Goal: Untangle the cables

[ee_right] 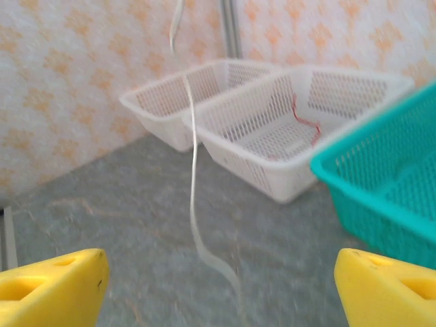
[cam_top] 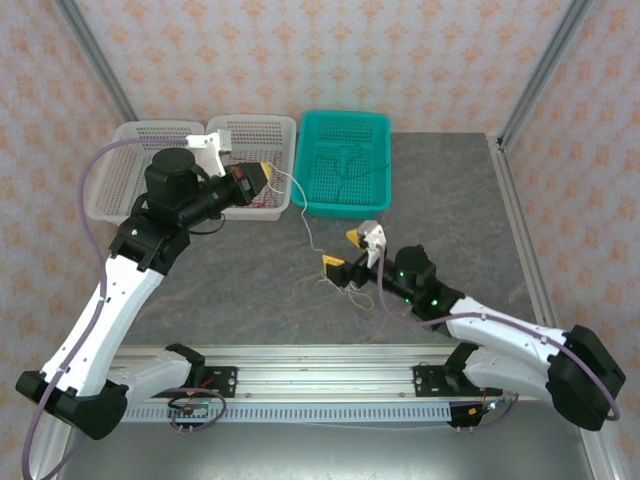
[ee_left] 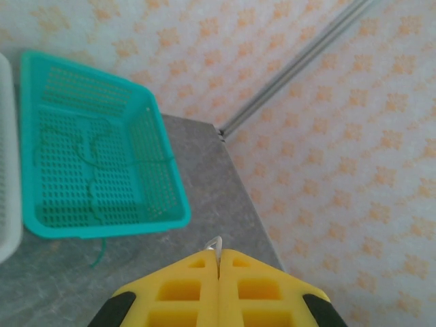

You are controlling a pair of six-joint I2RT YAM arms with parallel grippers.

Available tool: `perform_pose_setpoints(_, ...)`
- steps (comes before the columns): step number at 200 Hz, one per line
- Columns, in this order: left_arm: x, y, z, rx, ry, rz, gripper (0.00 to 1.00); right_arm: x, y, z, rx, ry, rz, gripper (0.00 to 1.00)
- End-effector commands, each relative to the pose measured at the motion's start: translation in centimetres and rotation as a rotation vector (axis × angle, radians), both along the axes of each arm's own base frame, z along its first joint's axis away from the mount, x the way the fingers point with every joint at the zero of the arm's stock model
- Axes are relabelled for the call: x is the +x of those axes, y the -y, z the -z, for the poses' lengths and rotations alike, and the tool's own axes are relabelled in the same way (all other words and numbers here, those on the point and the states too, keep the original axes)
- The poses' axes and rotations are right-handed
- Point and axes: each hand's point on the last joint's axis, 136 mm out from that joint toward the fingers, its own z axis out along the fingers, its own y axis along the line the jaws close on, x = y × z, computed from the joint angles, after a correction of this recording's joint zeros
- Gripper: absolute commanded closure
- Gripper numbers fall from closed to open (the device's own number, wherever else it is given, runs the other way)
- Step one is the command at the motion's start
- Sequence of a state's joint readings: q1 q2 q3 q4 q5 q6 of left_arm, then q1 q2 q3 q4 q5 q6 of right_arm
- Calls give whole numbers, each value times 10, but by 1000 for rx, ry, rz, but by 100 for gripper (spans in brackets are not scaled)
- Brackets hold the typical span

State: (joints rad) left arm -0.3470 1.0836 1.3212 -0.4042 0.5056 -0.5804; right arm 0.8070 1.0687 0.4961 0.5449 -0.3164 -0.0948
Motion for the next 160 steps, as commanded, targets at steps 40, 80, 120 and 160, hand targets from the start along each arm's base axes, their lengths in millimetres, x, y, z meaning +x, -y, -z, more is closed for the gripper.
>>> perform_pose_setpoints(40, -23, 13, -43, -74, 115, 104, 100, 77, -41, 32, -115, 47, 148, 19)
perform_pose_setpoints(80, -29, 2, -55, -62, 139, 56, 100, 75, -51, 92, -216, -15, 93, 50)
perform_pose_setpoints(120, -21, -47, -63, 7, 105, -226, 100, 56, -38, 156, -413, -166, 39, 87)
perform_pose_setpoints(160, -15, -95, -93, 155, 123, -441, 100, 39, -8, 192, -538, -235, 66, 81)
